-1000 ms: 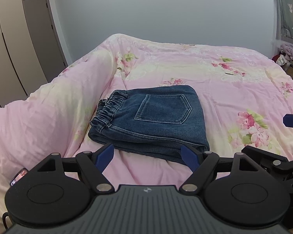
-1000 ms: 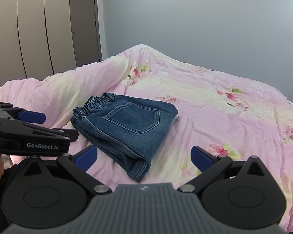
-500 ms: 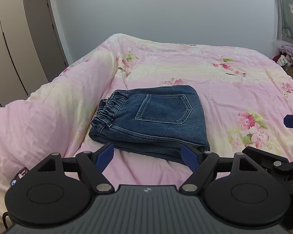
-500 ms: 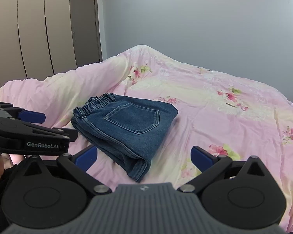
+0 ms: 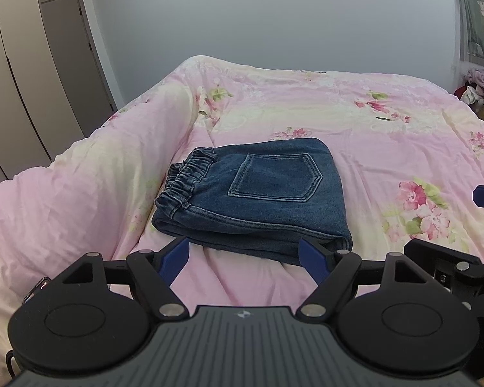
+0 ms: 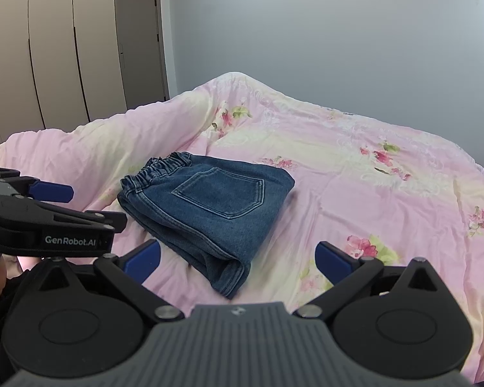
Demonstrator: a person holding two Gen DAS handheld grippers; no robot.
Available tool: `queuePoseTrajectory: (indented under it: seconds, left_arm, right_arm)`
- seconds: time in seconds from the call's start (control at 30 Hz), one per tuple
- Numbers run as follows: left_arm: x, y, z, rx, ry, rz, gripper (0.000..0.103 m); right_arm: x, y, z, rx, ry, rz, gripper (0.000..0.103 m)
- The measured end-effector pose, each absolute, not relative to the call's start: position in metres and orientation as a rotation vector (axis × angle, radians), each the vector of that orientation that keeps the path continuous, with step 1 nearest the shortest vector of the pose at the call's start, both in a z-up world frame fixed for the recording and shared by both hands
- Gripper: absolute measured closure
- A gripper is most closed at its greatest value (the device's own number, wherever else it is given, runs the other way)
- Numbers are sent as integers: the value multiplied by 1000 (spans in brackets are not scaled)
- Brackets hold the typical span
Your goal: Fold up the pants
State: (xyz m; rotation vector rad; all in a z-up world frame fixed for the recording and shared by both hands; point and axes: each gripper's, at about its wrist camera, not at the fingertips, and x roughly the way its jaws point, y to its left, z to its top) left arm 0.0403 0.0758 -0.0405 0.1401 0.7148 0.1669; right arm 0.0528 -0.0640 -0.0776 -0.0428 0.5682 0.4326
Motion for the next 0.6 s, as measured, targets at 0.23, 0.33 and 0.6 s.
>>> queuePoseTrajectory:
  seconds: [0.23,0.33,0.6]
  left_arm:
    - [41,74,-41,146,722,166,13]
    - [41,73,-42,151,726,168,13]
    - [41,67,-43,171,720,161,13]
  right_arm:
    - [52,-63,-79,-46,572,436,5]
    - [52,-64,-81,-42,575,435,5]
    - [56,-66,-83,-32,588,426,5]
